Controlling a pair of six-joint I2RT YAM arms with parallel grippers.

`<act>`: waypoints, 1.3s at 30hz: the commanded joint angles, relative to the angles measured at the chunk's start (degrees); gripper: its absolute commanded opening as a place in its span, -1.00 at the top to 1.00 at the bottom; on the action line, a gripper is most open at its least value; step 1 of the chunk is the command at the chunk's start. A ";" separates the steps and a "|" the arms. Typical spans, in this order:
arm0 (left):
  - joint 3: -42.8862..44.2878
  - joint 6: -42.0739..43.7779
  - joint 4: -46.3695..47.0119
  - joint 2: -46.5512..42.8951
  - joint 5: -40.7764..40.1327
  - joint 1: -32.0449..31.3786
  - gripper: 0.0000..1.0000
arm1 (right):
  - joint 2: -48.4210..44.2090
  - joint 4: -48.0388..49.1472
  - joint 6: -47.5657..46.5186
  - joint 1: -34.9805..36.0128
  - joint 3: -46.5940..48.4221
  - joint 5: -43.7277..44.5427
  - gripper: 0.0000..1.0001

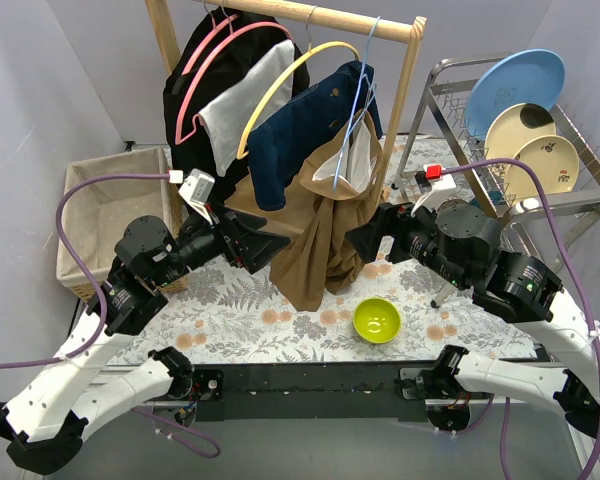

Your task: Place the skirt on the hanger

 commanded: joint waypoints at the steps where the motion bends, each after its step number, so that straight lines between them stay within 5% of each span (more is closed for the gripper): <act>1: 0.31 0.53 -0.67 -1.20 -0.52 0.15 -0.96 | -0.05 2.36 0.11 0.00 0.94 0.29 -0.94; 12: 0.31 2.11 -2.43 -2.08 -2.89 0.15 -0.96 | 3.28 3.94 -3.57 0.00 8.04 1.95 -0.79; 17: 1.28 2.37 -3.57 -1.21 -3.51 0.15 -0.96 | 16.63 -1.33 -9.90 -1.31 29.62 11.98 -0.44; 21: 2.33 2.64 -5.76 -1.20 -3.51 0.15 -0.96 | 26.29 -3.18 -9.48 -13.66 40.46 -0.12 -0.33; 24: 2.42 2.64 -6.38 -1.90 -4.04 0.15 -0.97 | 29.99 -0.73 -5.88 -22.04 40.67 -15.21 -0.19; 30: 2.07 1.94 -6.65 -3.22 -3.86 0.15 -0.96 | 31.86 10.95 -4.29 -27.68 32.94 -27.64 -0.06; 39: 0.84 2.29 -7.52 -3.31 -4.74 0.15 -0.96 | 27.47 17.56 -1.30 -27.95 25.29 -21.88 -0.07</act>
